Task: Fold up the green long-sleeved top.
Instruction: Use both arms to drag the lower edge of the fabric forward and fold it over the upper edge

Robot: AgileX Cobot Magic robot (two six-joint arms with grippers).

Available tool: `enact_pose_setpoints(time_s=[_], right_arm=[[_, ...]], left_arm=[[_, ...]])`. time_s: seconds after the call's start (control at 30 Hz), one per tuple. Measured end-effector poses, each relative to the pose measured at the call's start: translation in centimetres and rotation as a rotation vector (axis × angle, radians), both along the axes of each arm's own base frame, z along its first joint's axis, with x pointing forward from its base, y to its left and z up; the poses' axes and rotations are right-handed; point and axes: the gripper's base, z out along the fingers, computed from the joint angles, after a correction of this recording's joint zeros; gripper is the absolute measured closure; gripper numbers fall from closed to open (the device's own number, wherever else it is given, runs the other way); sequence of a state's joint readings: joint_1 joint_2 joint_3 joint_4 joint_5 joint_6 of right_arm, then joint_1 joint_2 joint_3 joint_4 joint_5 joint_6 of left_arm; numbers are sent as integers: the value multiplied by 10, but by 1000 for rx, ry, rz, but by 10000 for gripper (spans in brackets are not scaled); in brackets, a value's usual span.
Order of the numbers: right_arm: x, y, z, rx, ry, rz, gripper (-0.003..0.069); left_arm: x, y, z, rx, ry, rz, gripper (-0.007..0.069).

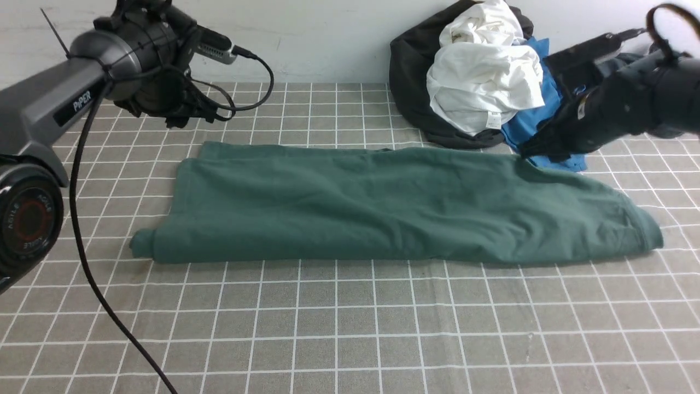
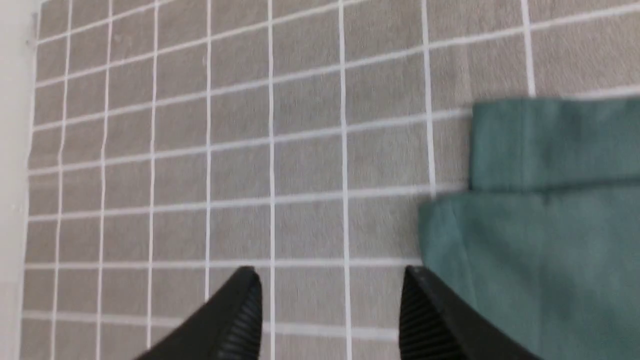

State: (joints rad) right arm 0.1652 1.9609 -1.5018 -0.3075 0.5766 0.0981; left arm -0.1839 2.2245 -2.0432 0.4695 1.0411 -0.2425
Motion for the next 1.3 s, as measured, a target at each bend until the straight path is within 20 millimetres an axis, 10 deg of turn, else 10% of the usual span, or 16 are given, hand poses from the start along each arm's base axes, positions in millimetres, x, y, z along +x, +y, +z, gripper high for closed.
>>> enact_pose_setpoints(time_s=[0.13, 0.47, 0.73, 1.07, 1.3], right_arm=[[-8, 1, 2, 71, 78, -50, 452], [-7, -17, -83, 27, 447, -16, 666], [-9, -107, -80, 121, 468, -286, 663], [-15, -128, -75, 149, 487, -344, 277], [-19, -134, -63, 112, 475, -344, 97]], left_arm=[[-22, -23, 5, -130, 198, -113, 264], [-42, -47, -58, -262, 483, -302, 331], [-76, -32, 1, -257, 399, -302, 489], [-185, -9, 143, -277, 36, -354, 570], [-256, 10, 148, -236, -89, -359, 570]])
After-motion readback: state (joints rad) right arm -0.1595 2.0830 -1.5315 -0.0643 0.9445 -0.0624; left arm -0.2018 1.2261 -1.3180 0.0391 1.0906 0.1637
